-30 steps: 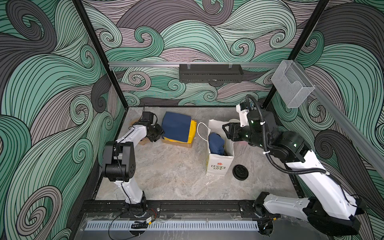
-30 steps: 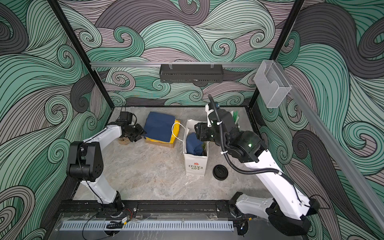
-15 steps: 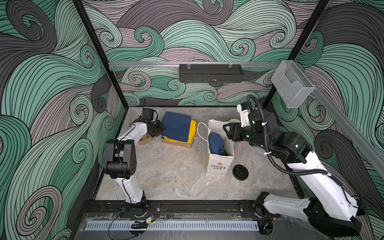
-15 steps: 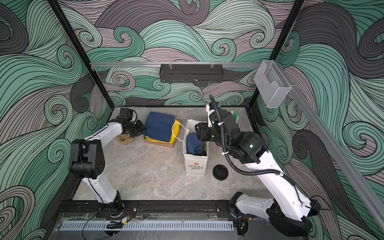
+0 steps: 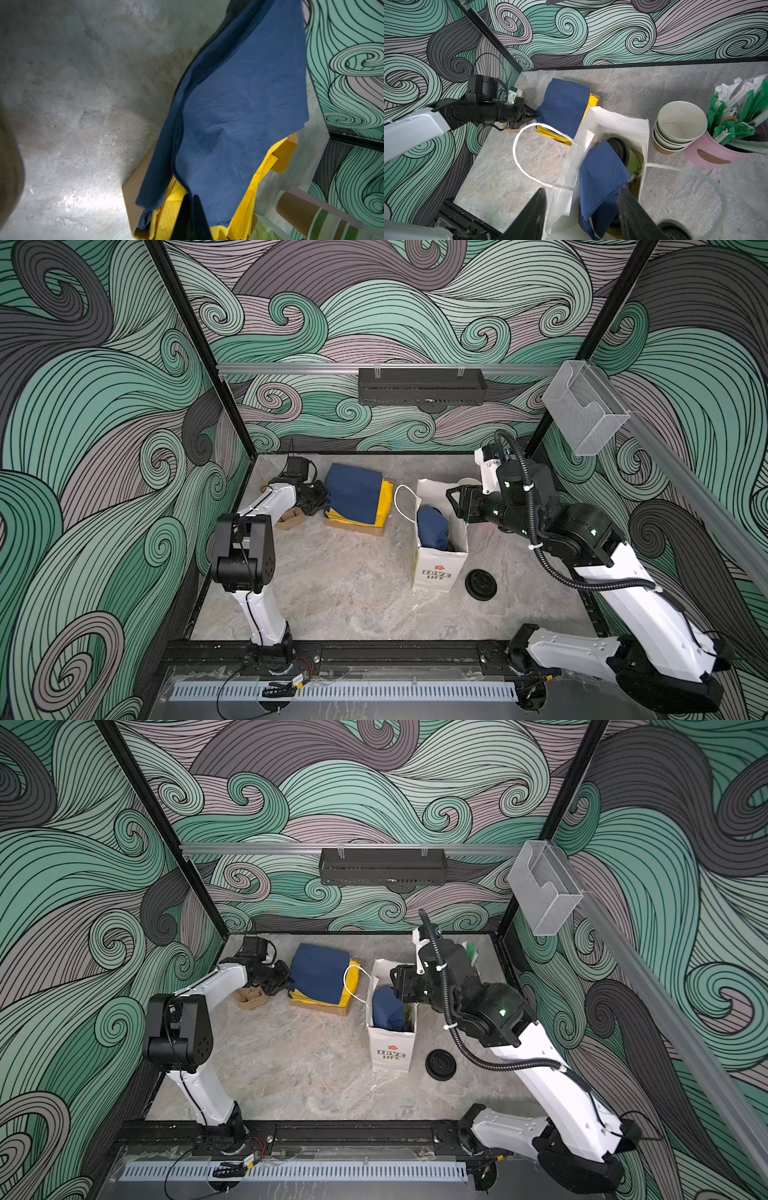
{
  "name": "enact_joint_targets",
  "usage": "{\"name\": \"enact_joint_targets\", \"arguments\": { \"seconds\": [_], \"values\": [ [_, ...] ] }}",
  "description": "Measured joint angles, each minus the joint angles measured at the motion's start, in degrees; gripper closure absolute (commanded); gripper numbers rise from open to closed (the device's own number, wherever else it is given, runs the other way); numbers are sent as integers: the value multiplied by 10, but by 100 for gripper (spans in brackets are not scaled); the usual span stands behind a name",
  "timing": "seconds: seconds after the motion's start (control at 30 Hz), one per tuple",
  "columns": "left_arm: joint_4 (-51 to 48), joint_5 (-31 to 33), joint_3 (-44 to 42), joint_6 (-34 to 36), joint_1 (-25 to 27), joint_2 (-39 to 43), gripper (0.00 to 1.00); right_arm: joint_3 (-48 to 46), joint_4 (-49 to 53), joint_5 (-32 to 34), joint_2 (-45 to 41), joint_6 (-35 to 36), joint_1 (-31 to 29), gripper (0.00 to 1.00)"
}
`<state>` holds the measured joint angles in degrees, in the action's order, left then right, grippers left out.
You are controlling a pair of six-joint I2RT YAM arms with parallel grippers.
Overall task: Pack the takeout coffee
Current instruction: 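Lift the blue napkin with left while right reaches toward it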
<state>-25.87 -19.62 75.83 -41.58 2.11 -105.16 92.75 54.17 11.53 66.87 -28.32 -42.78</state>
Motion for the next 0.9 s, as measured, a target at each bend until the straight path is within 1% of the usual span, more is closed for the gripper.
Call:
{"name": "enact_joint_targets", "arguments": {
  "seconds": [0.17, 0.3, 0.37, 0.43, 0.57, 0.73, 0.9],
  "values": [
    [1, -16, 4, -2, 0, 17, 100, 0, 0, 1, -3, 0, 0, 43],
    [-2, -33, 15, -8, 0, 56, 100, 9, 11, 5, 0, 11, 0, 43],
    [-4, -41, 29, -15, 0, 84, 100, 39, 33, 6, 15, 27, 0, 43],
    [-5, -47, 40, -24, 0, 118, 100, 90, 53, 5, 41, 50, 0, 43],
    [-16, -56, 46, -44, 0, 189, 100, 161, 66, -11, 84, 104, -4, 43],
    [-52, -61, 46, -69, 0, 267, 100, 212, 57, -42, 143, 188, -49, 42],
    [-77, -64, 32, -107, 0, 341, 100, 247, 25, -76, 226, 241, -111, 40]
  ]
}}
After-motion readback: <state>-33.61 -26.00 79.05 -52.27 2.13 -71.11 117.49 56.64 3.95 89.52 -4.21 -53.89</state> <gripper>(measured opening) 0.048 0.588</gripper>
